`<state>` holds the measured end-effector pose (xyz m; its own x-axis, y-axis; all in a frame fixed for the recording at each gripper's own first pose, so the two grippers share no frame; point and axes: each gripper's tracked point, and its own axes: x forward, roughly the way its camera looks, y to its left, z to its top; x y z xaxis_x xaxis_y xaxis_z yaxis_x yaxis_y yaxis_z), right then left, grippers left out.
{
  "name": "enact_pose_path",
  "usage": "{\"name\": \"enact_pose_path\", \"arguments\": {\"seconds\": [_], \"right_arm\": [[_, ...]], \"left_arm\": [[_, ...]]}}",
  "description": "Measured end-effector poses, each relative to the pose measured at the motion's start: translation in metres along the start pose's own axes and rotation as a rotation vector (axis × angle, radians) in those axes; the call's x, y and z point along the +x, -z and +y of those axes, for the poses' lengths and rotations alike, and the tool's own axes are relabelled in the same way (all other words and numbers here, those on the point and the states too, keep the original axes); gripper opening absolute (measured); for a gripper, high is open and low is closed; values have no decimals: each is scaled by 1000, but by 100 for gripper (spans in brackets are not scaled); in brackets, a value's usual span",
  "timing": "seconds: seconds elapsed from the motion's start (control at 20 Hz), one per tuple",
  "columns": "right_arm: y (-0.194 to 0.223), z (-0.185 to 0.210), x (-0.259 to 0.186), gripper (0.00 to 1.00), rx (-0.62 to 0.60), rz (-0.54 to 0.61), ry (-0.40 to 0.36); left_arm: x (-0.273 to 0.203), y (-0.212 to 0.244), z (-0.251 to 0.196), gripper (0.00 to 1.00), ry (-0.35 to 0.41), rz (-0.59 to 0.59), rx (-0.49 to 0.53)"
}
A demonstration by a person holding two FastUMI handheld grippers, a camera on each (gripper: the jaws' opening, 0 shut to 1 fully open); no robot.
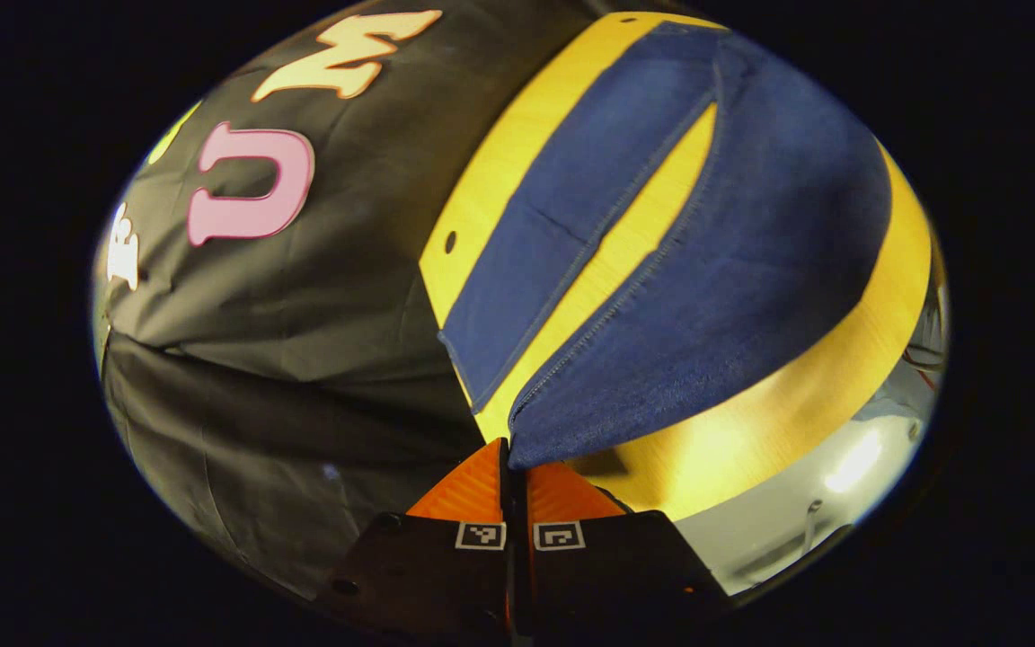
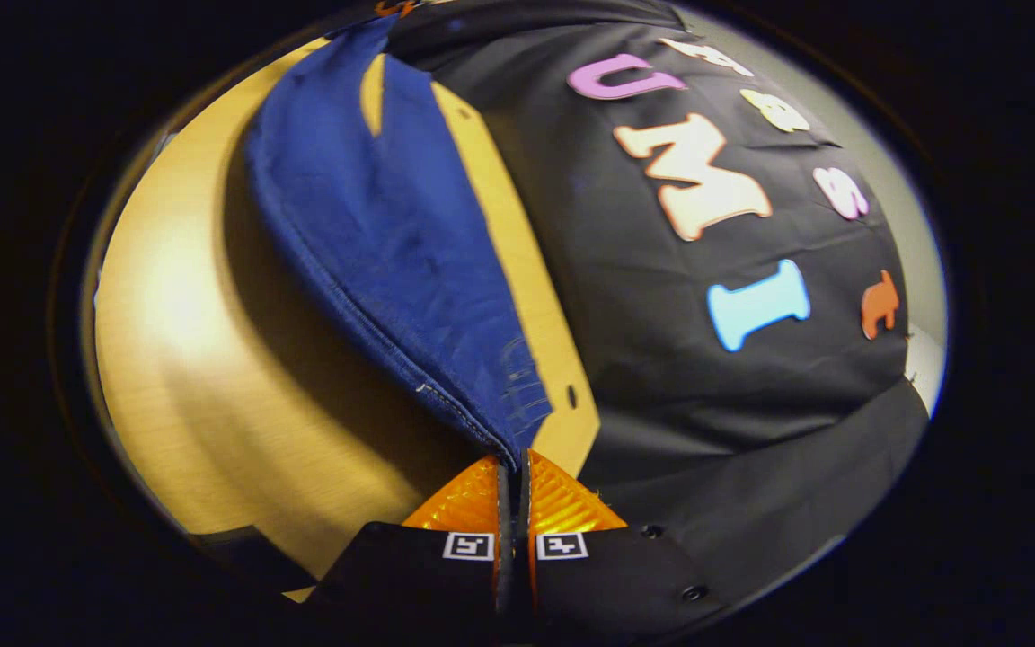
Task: Grasp the waist and the cuffs of the jeans and fold them to make the two legs overlap; first hold the waist and fold one-third of the jeans toward the cuffs, then hold the cuffs and fold the remaining one-third in the same direction to finish folding.
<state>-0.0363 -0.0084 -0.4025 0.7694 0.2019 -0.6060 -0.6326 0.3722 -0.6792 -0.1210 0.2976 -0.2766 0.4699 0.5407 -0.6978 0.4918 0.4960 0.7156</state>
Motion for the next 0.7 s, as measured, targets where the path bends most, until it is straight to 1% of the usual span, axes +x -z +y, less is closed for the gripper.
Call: {"name": "enact_pose_path", "arguments": {"seconds": [0.2, 0.3, 0.35, 0.4, 0.45, 0.5, 0.55, 0.7], "right_arm": [[-36, -44, 17, 3, 64, -2, 85], [-44, -54, 28, 3, 95, 24, 116], [-47, -56, 34, 3, 115, 44, 122], [-50, -57, 41, 5, 140, 64, 126], [-51, -58, 48, 3, 154, 83, 129], [-52, -61, 57, 5, 169, 103, 128], [-54, -62, 66, 3, 184, 122, 125], [-53, -60, 96, 3, 228, 187, 95]], "left_arm": [[8, -7, 19, 0, -4, -13, -131], [17, -10, 26, 0, 6, -21, -185], [31, -14, 35, 0, 18, -23, -212], [43, -18, 39, 0, 34, -24, -234], [55, -23, 43, 0, 53, -24, -253], [66, -26, 43, 0, 77, -18, -270], [79, -27, 43, 0, 110, 0, -284], [106, -32, 41, 0, 218, 44, -319]]}}
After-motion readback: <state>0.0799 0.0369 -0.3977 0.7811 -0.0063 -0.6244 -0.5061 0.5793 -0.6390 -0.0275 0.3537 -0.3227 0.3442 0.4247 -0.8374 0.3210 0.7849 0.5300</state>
